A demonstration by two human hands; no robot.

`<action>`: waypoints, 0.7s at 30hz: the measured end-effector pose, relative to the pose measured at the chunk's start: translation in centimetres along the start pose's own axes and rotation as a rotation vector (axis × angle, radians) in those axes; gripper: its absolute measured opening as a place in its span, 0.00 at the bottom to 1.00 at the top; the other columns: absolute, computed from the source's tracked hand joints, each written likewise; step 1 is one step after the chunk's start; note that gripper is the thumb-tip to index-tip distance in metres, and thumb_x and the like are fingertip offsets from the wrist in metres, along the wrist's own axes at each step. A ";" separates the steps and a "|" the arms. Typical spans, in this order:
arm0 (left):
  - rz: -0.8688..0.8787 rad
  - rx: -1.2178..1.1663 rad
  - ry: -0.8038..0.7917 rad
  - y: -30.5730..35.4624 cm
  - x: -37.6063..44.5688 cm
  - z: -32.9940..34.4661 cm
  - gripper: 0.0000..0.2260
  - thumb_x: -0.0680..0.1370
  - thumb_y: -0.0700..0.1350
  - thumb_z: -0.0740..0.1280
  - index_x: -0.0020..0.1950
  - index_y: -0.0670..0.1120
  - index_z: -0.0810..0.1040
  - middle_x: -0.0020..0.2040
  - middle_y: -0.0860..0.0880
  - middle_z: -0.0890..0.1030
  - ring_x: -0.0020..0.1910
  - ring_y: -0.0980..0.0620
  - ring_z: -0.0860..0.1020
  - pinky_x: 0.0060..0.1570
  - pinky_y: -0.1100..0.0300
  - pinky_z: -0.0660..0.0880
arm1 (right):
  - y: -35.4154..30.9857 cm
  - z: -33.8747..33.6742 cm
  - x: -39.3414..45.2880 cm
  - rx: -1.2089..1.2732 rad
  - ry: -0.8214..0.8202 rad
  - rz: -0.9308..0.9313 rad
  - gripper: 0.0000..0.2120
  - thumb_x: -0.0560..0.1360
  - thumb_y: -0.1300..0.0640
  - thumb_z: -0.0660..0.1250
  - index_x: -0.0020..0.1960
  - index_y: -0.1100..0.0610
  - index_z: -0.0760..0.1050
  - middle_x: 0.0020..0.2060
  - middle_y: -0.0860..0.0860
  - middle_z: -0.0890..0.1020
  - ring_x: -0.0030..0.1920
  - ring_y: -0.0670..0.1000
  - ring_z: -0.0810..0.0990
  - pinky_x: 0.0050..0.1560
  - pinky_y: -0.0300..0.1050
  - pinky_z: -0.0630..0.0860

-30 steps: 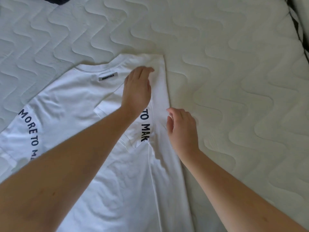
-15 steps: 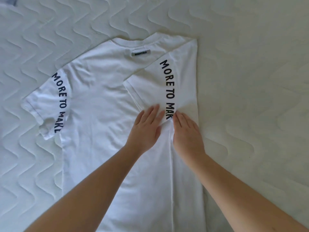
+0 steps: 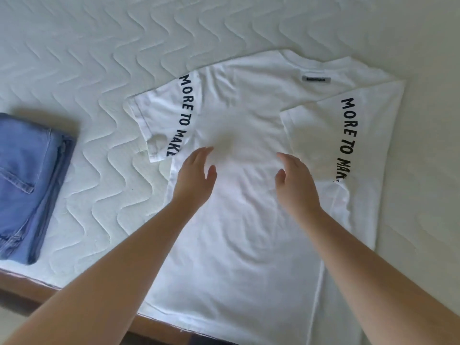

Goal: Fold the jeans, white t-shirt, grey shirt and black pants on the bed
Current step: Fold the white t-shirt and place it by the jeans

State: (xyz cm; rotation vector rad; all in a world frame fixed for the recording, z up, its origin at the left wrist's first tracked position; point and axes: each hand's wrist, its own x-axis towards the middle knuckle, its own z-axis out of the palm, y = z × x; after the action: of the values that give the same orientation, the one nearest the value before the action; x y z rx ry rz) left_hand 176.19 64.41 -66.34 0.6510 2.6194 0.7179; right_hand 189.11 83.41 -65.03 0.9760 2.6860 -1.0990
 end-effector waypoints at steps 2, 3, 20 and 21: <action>-0.112 -0.069 0.104 -2.7 -0.6 -1.4 0.19 0.81 0.43 0.62 0.73 0.47 0.70 0.70 0.48 0.72 0.70 0.50 0.69 0.67 0.60 0.64 | -1.8 1.5 0.4 0.077 -0.069 0.008 0.22 0.81 0.64 0.55 0.74 0.58 0.66 0.72 0.54 0.70 0.72 0.53 0.67 0.69 0.40 0.60; -0.170 -0.111 0.170 -3.9 -0.9 -2.0 0.19 0.80 0.43 0.63 0.72 0.47 0.70 0.70 0.48 0.71 0.70 0.49 0.68 0.66 0.61 0.63 | -2.6 2.3 0.6 0.122 -0.105 0.028 0.22 0.81 0.63 0.55 0.75 0.57 0.65 0.72 0.52 0.70 0.72 0.52 0.67 0.69 0.39 0.60; -0.852 -0.988 0.022 -9.4 8.8 -8.2 0.06 0.72 0.51 0.76 0.42 0.52 0.82 0.39 0.55 0.83 0.42 0.54 0.81 0.35 0.65 0.77 | -11.6 8.7 6.6 0.691 -0.236 0.463 0.22 0.81 0.54 0.58 0.75 0.47 0.65 0.65 0.46 0.74 0.65 0.48 0.72 0.71 0.48 0.67; -0.831 -0.929 0.024 -9.1 9.1 -8.3 0.07 0.73 0.52 0.76 0.48 0.52 0.82 0.43 0.54 0.83 0.44 0.52 0.81 0.38 0.63 0.78 | -11.9 9.0 7.1 0.691 -0.228 0.480 0.22 0.81 0.51 0.57 0.75 0.47 0.64 0.61 0.46 0.74 0.63 0.47 0.72 0.70 0.47 0.66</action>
State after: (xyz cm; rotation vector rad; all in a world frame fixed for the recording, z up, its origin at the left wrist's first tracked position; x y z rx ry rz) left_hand 161.91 58.90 -66.44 -0.6570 1.9134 1.4196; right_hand 175.05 74.90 -66.61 1.3701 1.7527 -1.8944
